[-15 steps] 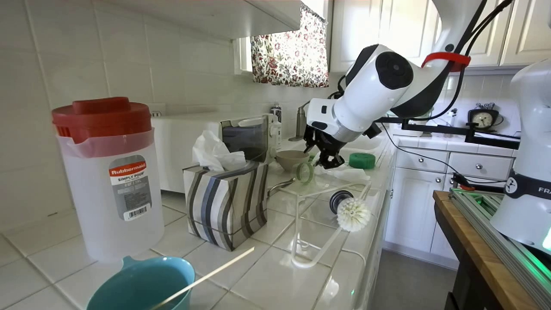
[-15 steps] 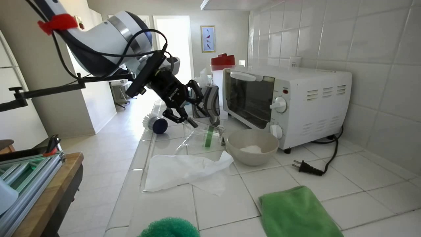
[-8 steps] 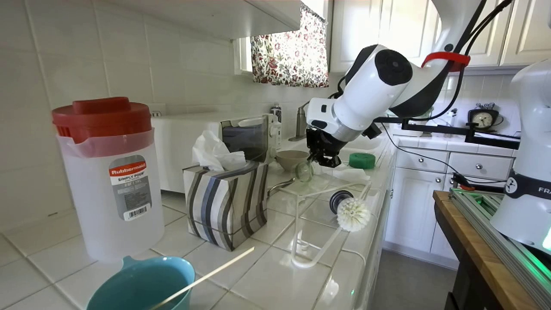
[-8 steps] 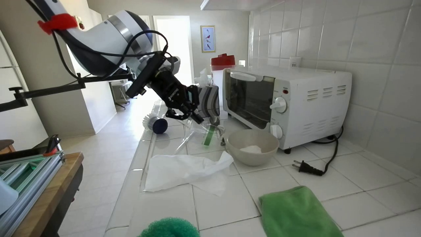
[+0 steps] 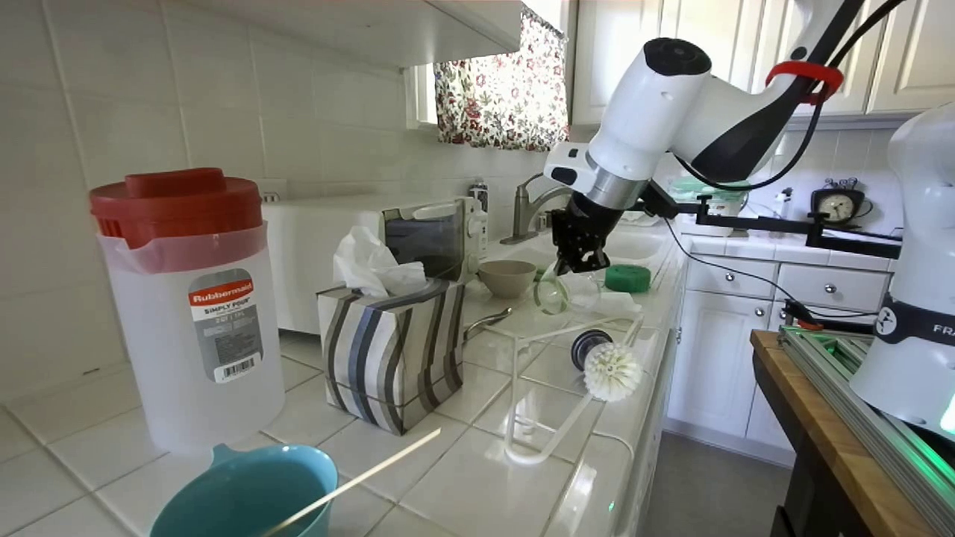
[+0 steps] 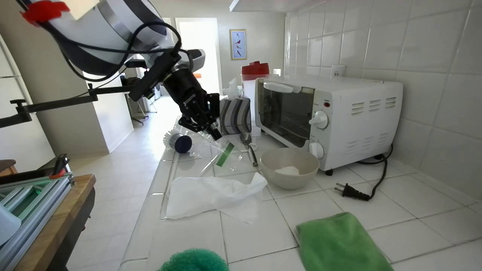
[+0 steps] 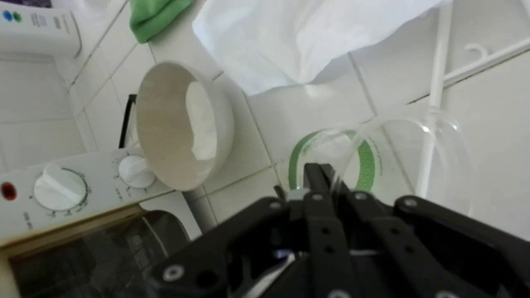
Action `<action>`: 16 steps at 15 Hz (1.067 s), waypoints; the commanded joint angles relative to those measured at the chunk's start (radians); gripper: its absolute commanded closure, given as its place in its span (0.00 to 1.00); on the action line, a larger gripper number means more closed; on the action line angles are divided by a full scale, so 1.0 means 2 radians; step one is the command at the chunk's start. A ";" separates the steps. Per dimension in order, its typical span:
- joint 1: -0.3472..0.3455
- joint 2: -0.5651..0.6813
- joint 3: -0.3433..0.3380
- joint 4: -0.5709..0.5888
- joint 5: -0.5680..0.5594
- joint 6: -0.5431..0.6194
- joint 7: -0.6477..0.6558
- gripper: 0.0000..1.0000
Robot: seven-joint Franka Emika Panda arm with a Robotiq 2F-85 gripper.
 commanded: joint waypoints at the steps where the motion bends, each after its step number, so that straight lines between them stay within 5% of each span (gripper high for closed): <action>1: 0.000 -0.048 -0.009 -0.037 0.087 -0.001 -0.070 0.99; 5: -0.012 -0.085 -0.027 -0.059 0.119 0.034 -0.074 0.99; 11: -0.050 -0.121 -0.103 -0.093 0.099 0.226 -0.055 0.99; 16: 0.037 -0.020 -0.216 -0.077 0.132 0.364 -0.051 0.99</action>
